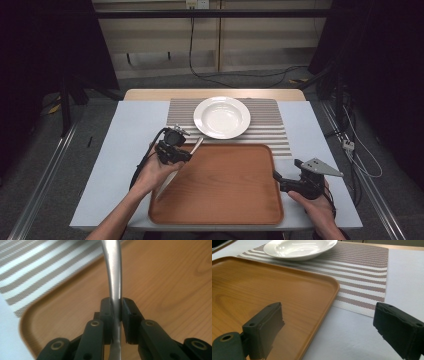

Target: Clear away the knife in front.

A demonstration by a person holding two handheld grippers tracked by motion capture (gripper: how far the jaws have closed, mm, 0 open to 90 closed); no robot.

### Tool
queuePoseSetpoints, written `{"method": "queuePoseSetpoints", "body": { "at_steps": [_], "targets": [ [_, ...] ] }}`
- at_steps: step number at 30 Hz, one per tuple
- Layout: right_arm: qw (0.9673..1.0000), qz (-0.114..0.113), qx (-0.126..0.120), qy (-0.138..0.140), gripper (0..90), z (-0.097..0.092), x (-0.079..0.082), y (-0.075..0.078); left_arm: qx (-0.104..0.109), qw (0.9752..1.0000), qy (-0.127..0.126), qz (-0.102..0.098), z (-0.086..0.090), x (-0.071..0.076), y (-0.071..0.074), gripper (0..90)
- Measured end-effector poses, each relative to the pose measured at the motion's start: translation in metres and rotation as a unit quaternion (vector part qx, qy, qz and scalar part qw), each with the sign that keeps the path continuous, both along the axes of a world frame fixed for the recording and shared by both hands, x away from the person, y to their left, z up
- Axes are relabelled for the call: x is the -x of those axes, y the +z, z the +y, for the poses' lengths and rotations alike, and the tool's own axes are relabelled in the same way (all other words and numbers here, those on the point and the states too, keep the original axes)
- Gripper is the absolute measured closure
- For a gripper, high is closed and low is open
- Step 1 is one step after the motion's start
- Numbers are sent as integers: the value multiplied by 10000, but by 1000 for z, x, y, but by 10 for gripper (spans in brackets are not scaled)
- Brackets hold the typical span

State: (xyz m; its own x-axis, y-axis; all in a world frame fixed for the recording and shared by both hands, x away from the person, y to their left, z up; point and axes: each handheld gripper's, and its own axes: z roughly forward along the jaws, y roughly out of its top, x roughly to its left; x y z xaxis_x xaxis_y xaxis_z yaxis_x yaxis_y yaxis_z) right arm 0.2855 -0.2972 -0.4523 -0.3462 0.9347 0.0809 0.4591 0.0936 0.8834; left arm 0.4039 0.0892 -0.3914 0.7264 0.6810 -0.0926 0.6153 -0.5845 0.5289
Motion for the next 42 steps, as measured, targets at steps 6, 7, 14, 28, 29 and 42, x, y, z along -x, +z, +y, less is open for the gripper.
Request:
{"method": "queuePoseSetpoints", "body": {
  "at_steps": [6, 7, 14, 28, 29, 42],
  "targets": [
    [10000, 1, 18, 62, 87, 1, 0, 0, -137, 9998, -27, 167, -4, 0, -14, 799],
    [10000, 4, 10, 62, 87, 0, 0, -1, -162, 9997, -22, 183, -4, 0, -16, 799],
    [10000, 8, 18, 64, 87, 1, 0, 0, -254, 9992, 40, 318, -7, 1, -27, 799],
    [10000, -5, 28, 54, 87, 0, 1, 0, -288, 9985, 199, 415, 1, 13, -38, 798],
    [10000, -4, 30, 51, 87, 0, 1, 0, -323, 9985, 178, 411, 2, 12, -38, 798],
    [10000, -35, 56, 67, 87, 1, 2, 1, -82, 9983, 406, 405, 9, 17, -41, 793]
  ]
}}
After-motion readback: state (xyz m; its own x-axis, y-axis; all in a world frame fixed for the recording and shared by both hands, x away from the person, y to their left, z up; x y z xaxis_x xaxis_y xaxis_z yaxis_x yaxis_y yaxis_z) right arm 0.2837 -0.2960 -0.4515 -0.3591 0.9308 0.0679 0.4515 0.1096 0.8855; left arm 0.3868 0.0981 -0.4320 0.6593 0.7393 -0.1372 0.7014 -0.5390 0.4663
